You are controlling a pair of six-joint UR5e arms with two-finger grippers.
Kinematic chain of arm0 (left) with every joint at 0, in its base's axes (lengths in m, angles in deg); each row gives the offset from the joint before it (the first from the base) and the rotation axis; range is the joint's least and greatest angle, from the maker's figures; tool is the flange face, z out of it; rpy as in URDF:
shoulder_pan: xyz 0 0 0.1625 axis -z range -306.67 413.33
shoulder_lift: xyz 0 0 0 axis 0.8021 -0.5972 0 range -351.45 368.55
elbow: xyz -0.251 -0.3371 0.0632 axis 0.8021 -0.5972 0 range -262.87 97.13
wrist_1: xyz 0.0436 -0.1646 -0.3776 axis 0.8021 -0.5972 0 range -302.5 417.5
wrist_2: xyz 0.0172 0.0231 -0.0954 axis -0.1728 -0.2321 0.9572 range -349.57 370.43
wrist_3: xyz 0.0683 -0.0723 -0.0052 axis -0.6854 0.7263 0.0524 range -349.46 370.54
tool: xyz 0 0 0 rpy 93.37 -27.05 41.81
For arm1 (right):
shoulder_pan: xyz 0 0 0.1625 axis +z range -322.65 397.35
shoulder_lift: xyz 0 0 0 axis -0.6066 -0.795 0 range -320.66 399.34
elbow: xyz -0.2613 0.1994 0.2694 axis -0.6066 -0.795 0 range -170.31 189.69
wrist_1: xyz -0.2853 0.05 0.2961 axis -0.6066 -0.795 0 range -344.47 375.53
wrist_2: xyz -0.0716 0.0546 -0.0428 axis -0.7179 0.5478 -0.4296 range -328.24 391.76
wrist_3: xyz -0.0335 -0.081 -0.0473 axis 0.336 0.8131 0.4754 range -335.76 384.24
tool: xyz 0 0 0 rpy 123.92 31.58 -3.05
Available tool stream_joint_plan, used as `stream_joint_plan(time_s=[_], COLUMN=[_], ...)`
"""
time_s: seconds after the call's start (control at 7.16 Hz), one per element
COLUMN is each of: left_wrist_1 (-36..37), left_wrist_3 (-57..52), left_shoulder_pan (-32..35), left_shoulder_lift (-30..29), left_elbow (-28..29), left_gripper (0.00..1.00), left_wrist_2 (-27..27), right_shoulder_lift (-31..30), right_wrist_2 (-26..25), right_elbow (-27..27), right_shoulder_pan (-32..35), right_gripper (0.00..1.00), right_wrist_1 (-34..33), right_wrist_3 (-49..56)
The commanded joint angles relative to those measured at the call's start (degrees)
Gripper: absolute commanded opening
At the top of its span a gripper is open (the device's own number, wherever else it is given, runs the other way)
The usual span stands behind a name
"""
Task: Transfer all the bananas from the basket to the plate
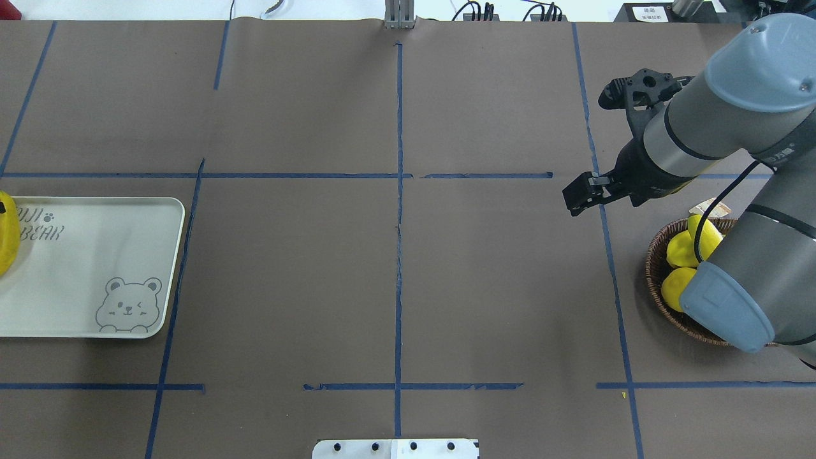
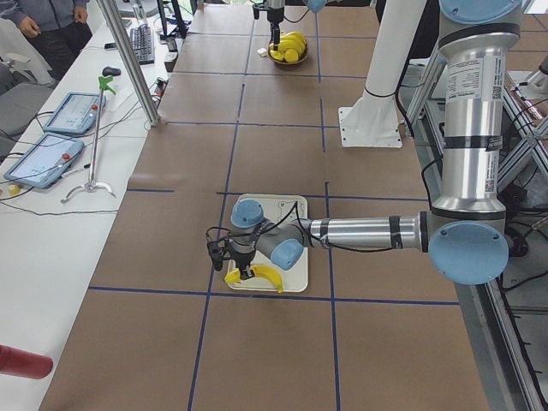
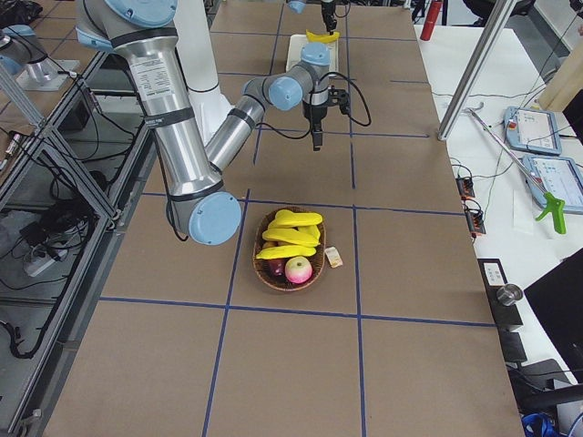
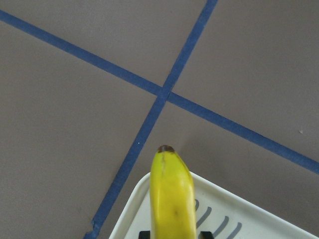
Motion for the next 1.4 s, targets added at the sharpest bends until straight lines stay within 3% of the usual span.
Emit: stream_joint_plan(time_s=[0.0,0.14,0.42,0.56,0.7,0.84,0.98,1.26], left_wrist_1=[-1.8,-1.0,-1.0,-1.0,-1.0,-1.0,-1.1,-1.3], left_wrist_3=[-0.4,-0.6,-0.6,-0.7,-0.6,-0.6,-0.6,-0.7], left_shoulder_pan=[0.1,0.2,-0.1,-0.2,-0.2,-0.2,-0.2,-0.2], left_shoulder_lift=[0.1,0.2,0.0,-0.4,-0.5,-0.5,-0.5,0.0], left_elbow=[-1.1,-5.3,-9.4,-9.6,-9.6,-9.6,-9.7,-9.7], left_gripper=[0.99,1.0,0.99,0.99,0.99,1.0,1.0,1.0], left_wrist_2=[4.2,7.6,7.7,7.8,7.7,7.7,7.6,7.6], right_shoulder_lift=[-0.2,-1.5,-11.4,-16.4,-23.5,-30.5,-33.6,-33.1], right_wrist_2=[0.0,-0.1,-0.4,-0.5,-0.6,-0.6,-0.8,-1.1], right_elbow=[0.6,1.7,7.0,8.5,8.5,6.7,2.9,-0.4], right_shoulder_pan=[0.0,0.1,0.8,1.1,1.1,1.0,1.0,0.7], right_gripper=[1.0,1.0,1.0,1.0,1.0,1.0,0.99,0.9], right_wrist_1=[-0.2,-0.2,0.4,3.1,10.9,21.5,28.9,30.0], right_wrist_3=[0.0,0.1,7.3,8.4,8.2,7.9,7.7,8.0])
